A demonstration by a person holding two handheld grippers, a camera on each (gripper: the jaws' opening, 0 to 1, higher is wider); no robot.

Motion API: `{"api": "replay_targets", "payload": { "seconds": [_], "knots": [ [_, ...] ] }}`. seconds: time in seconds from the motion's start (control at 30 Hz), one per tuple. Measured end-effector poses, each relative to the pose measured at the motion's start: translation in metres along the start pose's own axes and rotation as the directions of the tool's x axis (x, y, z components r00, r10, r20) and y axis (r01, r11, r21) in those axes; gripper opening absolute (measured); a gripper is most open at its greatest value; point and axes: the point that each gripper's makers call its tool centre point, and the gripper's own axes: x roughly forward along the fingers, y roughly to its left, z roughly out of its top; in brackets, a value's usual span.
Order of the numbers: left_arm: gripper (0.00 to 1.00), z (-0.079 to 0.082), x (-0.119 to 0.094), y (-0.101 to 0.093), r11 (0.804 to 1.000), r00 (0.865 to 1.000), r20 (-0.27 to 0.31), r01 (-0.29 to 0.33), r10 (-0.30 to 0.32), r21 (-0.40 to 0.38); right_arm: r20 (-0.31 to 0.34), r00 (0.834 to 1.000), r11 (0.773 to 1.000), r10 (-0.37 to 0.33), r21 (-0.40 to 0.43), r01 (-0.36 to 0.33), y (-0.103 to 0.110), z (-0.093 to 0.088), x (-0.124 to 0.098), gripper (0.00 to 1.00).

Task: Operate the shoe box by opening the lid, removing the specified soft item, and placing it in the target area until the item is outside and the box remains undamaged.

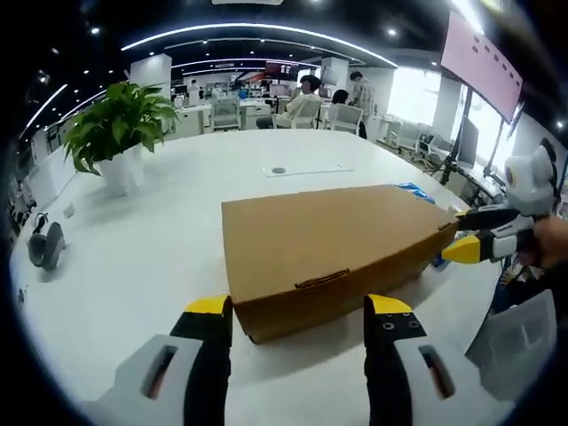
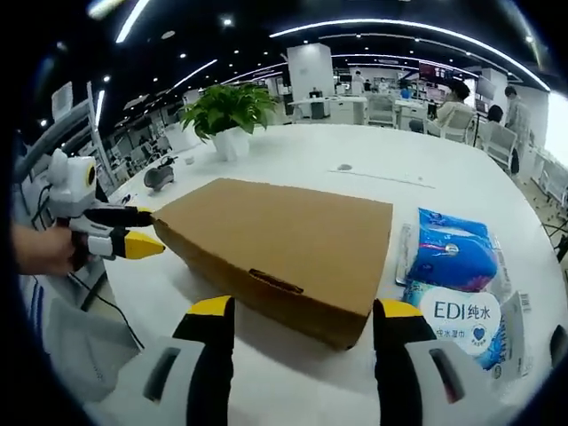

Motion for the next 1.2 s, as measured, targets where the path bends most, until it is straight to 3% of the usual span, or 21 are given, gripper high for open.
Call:
{"api": "replay_targets", "payload": {
  "seconds": [0.2,0.37,0.57,0.73,0.87,0.97,1.03,1.2],
  "knots": [
    [0.6,-0.002,-0.001,-0.001,0.998,1.0,-0.003,0.01,-0.01,-0.068,0.015,1.0,1.0,-0.012,-0.01,0.012,0.0,0.0,-0.003,0.6],
    [0.61,-0.003,-0.004,-0.004,0.997,1.0,0.008,0.003,-0.003,-0.079,0.011,1.0,1.0,-0.006,-0.006,0.006,0.002,-0.005,-0.005,0.6],
    [0.6,-0.007,-0.01,-0.003,0.983,1.0,0.023,0.022,-0.018,-0.183,0.087,0.996,0.992,0.015,0.125,-0.026,0.006,0.002,-0.012,0.71],
    [0.7,-0.013,-0.011,-0.013,0.944,0.998,0.033,0.064,-0.056,-0.325,0.084,0.996,0.989,-0.003,0.147,-0.009,0.002,-0.002,-0.013,0.75],
    [0.76,-0.013,-0.014,-0.009,0.929,0.998,0.062,0.054,-0.033,-0.367,0.078,0.997,0.987,-0.02,0.16,0.007,0.0,-0.007,-0.014,0.84],
    [0.87,-0.014,-0.016,-0.006,0.912,0.997,0.077,0.047,-0.017,-0.408,0.085,0.996,0.986,-0.021,0.166,0.007,0.0,-0.007,-0.016,0.86],
    [0.94,-0.017,-0.016,-0.005,0.901,0.996,0.083,0.045,-0.01,-0.43,0.119,0.993,0.976,-0.001,0.218,-0.025,0.005,-0.003,-0.018,0.91],
    [0.98,-0.015,-0.016,-0.006,0.872,0.994,0.111,0.063,-0.01,-0.485,0.064,0.998,0.953,0.006,0.302,-0.025,0.005,-0.014,-0.015,0.95]
  ]
}}
